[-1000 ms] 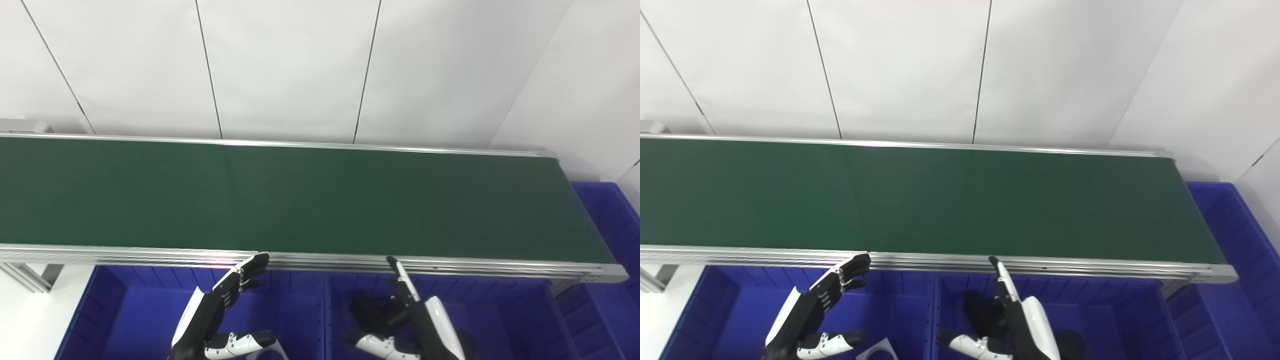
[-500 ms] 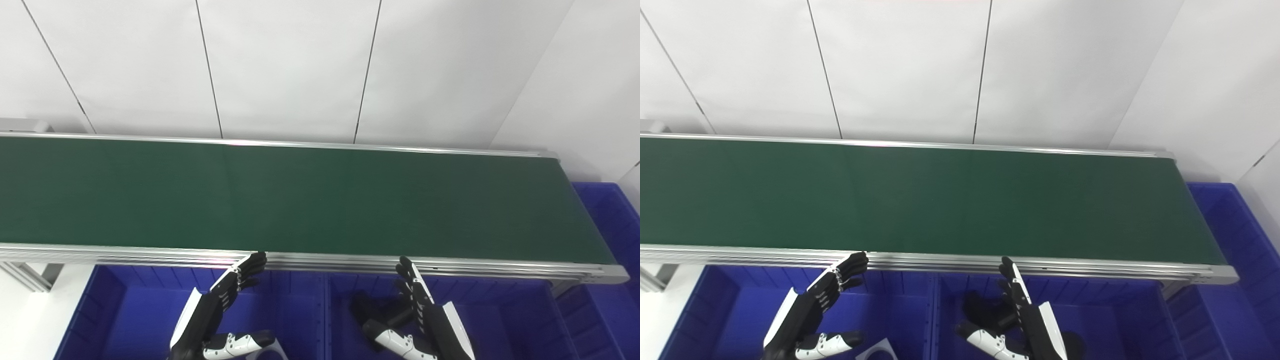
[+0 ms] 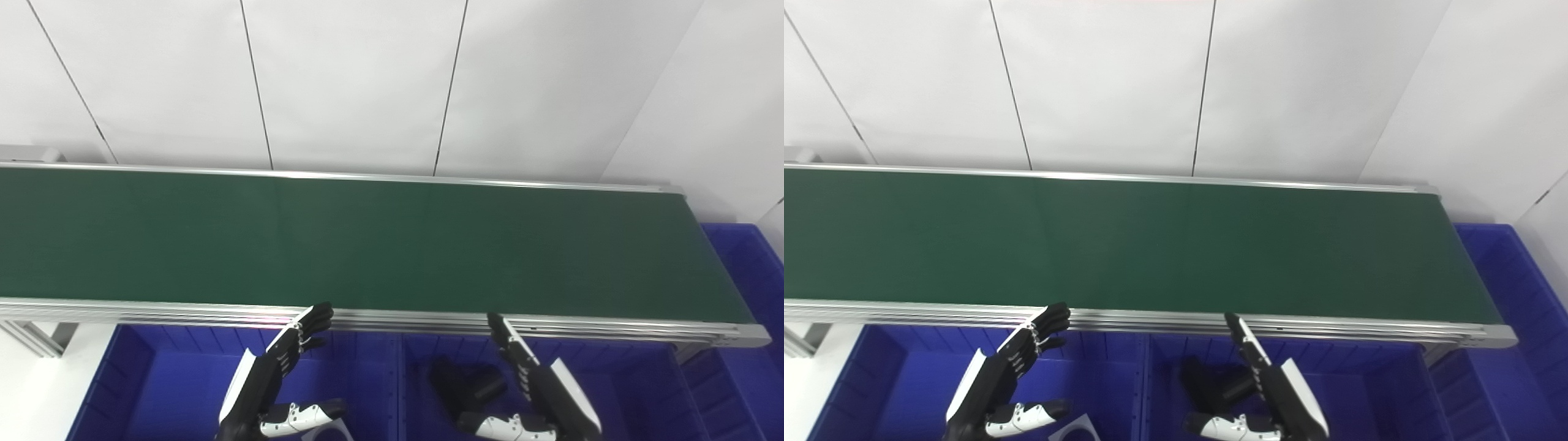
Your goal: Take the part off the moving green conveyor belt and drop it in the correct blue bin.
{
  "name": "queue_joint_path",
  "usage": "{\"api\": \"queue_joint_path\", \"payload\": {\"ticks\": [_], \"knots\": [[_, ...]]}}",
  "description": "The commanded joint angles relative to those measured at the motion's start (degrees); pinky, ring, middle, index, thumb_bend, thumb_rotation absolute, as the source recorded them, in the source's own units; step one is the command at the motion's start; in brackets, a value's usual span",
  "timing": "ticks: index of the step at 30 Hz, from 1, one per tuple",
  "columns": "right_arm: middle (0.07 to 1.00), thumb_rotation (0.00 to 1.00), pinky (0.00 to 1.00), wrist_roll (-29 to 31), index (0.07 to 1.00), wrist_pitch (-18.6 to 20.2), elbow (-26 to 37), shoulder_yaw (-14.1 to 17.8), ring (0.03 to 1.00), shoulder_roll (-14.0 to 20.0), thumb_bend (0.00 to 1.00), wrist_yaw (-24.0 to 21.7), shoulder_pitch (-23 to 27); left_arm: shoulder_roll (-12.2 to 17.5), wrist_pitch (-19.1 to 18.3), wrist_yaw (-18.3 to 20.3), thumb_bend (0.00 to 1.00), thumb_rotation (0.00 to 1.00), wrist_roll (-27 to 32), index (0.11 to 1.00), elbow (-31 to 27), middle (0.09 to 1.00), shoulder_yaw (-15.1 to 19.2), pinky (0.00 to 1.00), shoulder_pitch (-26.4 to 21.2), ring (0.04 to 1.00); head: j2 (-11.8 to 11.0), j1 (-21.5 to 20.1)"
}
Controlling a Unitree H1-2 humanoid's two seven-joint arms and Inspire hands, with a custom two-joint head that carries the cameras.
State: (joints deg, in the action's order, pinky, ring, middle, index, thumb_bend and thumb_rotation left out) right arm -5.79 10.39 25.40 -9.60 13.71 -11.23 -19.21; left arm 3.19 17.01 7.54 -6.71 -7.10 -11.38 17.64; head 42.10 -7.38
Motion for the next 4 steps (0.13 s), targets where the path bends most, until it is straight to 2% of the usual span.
{"api": "queue_joint_path", "payload": {"ticks": [1, 4], "knots": [[1.0, 0.33, 0.97, 0.8, 1.0, -2.2, 1.4, -0.3, 1.0, 0.2, 0.93, -0.9, 0.8, -0.2, 0.0, 0.0, 0.9, 0.52, 0.4, 0.881, -1.5, 0.89, -0.1, 0.81, -1.1, 0.87, 0.2, -0.2], [1.0, 0.31, 0.96, 0.5, 1.0, -2.2, 0.9, -0.8, 0.996, 0.1, 0.94, -1.1, 1.1, -0.2, -0.3, 0.1, 0.91, 0.52, 0.9, 0.879, -1.3, 0.89, -0.2, 0.81, -1.3, 0.871, 0.3, -0.5]]}}
